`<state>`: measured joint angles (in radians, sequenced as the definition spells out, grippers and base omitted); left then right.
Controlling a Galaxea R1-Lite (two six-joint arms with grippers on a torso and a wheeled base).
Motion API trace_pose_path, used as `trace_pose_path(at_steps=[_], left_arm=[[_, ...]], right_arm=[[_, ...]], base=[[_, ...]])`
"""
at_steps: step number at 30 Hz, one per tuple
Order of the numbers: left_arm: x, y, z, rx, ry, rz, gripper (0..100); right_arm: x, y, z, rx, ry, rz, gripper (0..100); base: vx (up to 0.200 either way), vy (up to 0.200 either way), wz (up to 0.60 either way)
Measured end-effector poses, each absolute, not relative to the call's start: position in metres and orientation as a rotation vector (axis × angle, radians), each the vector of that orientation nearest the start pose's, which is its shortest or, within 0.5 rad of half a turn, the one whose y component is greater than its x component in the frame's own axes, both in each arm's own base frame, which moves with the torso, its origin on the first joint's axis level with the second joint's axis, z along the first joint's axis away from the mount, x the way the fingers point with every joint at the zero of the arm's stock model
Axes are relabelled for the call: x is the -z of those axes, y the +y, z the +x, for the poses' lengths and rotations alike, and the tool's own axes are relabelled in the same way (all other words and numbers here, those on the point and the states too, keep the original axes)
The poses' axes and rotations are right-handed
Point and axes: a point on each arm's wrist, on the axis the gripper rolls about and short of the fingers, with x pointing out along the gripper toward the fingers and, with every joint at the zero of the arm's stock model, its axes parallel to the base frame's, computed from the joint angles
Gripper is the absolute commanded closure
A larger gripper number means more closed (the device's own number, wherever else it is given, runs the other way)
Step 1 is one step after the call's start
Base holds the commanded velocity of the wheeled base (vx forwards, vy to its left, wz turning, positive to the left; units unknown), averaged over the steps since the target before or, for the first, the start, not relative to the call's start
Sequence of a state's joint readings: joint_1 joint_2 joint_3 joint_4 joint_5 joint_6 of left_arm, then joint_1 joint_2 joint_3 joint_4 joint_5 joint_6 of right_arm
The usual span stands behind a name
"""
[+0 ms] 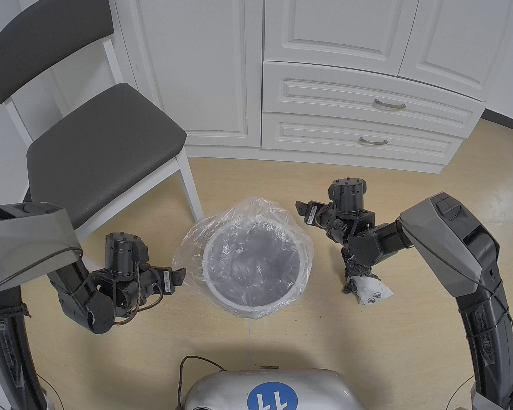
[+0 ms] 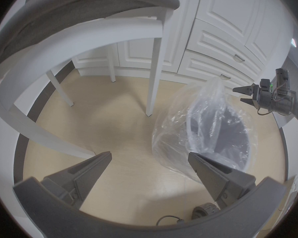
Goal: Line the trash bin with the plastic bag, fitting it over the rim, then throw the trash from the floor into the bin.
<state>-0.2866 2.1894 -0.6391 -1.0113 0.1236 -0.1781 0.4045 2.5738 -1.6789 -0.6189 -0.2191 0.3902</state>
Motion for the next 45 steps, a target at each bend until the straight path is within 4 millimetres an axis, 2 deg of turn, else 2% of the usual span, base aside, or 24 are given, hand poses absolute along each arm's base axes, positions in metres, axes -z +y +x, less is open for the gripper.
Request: trace_pose_path(at_steps=[4, 9, 13, 17, 22, 31, 35, 41, 45], left_arm=[[-0.031, -0.097, 0.317, 0.152, 0.53, -0.06, 0], [-0.047, -0.105, 0.314, 0.253, 0.498, -0.082, 0], [-0.059, -0.112, 0.325, 0.303, 0.448, -0.102, 0], [-0.062, -0.119, 0.344, 0.323, 0.407, -0.114, 0], [-0.05, -0.131, 0.376, 0.329, 0.38, -0.124, 0], [-0.03, -0.138, 0.418, 0.248, 0.342, -0.239, 0], [-0.023, -0.137, 0.426, 0.224, 0.338, -0.256, 0], [-0.017, -0.133, 0.431, 0.207, 0.338, -0.262, 0], [-0.014, -0.131, 0.434, 0.2, 0.338, -0.263, 0]], right_arm=[[-0.048, 0.207, 0.464, -0.153, 0.33, 0.272, 0], [-0.049, 0.211, 0.456, -0.171, 0.347, 0.248, 0], [-0.047, 0.213, 0.454, -0.175, 0.356, 0.243, 0], [-0.045, 0.213, 0.453, -0.175, 0.361, 0.241, 0], [-0.04, 0.212, 0.45, -0.173, 0.381, 0.232, 0], [-0.034, 0.207, 0.447, -0.165, 0.406, 0.21, 0], [-0.034, 0.205, 0.443, -0.168, 0.414, 0.188, 0], [-0.033, 0.21, 0.426, -0.197, 0.441, 0.129, 0], [-0.03, 0.205, 0.427, -0.194, 0.447, 0.086, 0]], base=[[0.0, 0.0, 0.0], [0.0, 0.0, 0.0], [0.0, 0.0, 0.0], [0.0, 0.0, 0.0], [0.0, 0.0, 0.0], [0.0, 0.0, 0.0], [0.0, 0.0, 0.0], [0.0, 0.0, 0.0], [0.0, 0.0, 0.0]])
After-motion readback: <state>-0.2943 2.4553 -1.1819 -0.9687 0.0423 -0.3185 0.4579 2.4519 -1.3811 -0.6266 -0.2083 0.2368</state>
